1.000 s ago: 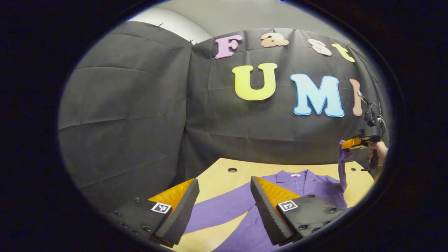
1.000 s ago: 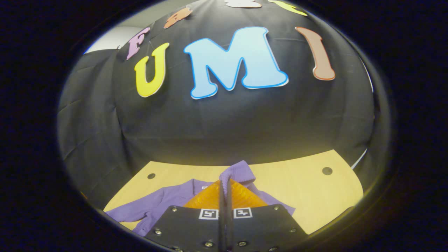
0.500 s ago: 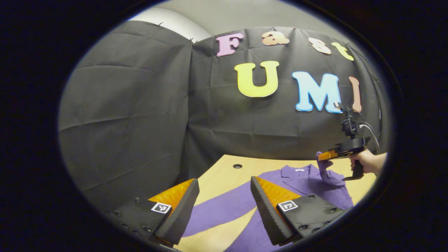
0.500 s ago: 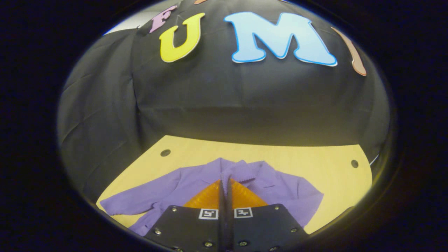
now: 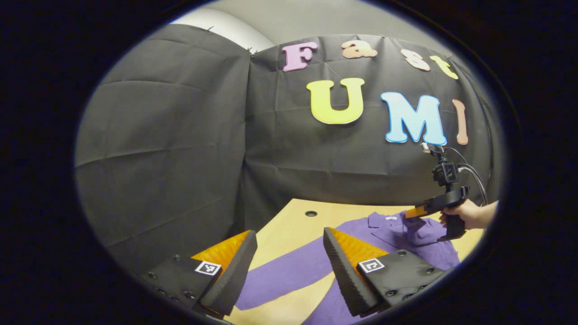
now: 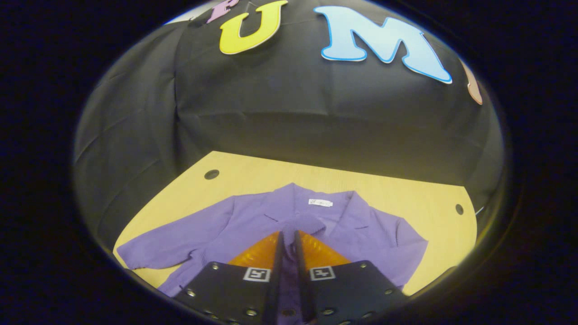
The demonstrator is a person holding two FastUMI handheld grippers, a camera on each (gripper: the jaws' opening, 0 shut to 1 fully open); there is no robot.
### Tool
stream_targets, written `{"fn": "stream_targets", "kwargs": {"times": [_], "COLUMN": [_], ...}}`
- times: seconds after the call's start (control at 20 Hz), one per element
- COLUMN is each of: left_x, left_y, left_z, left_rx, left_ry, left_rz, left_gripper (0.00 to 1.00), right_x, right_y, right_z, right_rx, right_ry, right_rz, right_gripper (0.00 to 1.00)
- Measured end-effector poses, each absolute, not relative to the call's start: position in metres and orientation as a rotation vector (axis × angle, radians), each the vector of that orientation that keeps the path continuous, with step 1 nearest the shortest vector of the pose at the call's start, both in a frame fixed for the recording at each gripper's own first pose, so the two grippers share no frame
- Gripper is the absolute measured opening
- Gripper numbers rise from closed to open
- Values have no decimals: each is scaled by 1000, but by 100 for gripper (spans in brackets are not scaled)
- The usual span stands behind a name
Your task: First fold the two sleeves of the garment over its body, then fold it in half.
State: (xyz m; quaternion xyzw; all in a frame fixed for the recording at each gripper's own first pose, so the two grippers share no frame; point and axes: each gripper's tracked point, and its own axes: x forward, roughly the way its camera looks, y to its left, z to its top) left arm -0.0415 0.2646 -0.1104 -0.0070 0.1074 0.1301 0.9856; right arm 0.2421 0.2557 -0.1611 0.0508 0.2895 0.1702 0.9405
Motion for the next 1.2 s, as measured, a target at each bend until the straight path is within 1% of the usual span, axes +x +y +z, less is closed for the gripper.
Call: {"fn": "stream_targets", "kwargs": {"times": [0.05, 0.1, 0.25, 0.45, 0.65, 0.95, 1.15, 1.2], "left_x": [-39, -38, -34, -31, -28, -36, -53, -59], "left_y": [265, 266, 265, 267, 281, 329, 358, 365], "left_z": [-112, -112, -119, -138, -171, -235, -274, -282], "left_rx": [-18, -20, -31, -50, -56, -109, -106, -112], "left_ry": [217, 217, 220, 238, 288, 409, 501, 523], "left_rz": [261, 260, 254, 268, 323, 506, 627, 652], "left_gripper": [96, 96, 96, 96, 96, 94, 95, 95], "right_x": [240, 239, 232, 214, 193, 163, 147, 143], "right_y": [253, 252, 241, 233, 221, 198, 184, 180], "right_z": [-158, -150, -139, -123, -102, -80, -74, -75], "right_rx": [95, 82, 26, 18, 49, 78, 101, 102], "right_ry": [576, 561, 530, 494, 461, 424, 426, 431], "right_rz": [344, 342, 318, 315, 297, 272, 260, 262], "right_gripper": [35, 39, 96, 96, 96, 96, 96, 100]}}
